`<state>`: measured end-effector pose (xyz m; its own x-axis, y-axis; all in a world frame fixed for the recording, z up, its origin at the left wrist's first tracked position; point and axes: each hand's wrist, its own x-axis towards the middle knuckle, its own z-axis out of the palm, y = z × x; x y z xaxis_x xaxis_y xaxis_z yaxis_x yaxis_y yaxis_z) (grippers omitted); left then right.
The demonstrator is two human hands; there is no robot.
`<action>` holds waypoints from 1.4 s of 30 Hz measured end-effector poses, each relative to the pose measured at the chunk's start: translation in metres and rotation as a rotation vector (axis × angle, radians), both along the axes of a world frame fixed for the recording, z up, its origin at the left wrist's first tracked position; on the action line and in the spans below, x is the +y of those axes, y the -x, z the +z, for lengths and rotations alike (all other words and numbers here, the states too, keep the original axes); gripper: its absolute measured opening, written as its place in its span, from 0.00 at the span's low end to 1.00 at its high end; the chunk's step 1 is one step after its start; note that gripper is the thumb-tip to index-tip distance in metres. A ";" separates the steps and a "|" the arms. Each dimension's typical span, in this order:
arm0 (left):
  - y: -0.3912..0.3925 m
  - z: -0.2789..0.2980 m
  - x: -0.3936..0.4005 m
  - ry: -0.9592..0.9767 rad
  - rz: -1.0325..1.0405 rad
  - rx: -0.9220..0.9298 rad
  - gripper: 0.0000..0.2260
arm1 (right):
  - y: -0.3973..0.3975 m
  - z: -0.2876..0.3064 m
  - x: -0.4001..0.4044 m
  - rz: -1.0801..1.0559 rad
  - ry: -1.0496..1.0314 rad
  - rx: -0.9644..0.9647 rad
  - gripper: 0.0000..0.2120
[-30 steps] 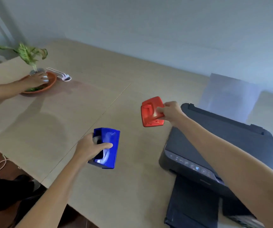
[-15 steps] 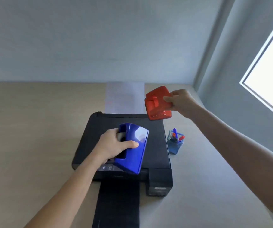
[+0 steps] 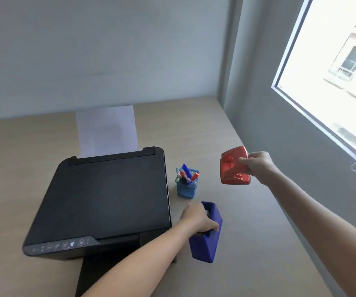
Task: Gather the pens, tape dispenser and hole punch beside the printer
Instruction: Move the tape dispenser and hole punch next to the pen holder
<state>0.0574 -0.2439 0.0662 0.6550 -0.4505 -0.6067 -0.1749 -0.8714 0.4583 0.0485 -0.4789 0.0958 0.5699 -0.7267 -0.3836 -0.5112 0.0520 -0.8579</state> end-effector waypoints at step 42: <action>-0.055 -0.054 -0.046 -0.090 0.307 -0.074 0.42 | -0.044 -0.129 0.015 0.157 0.020 0.184 0.17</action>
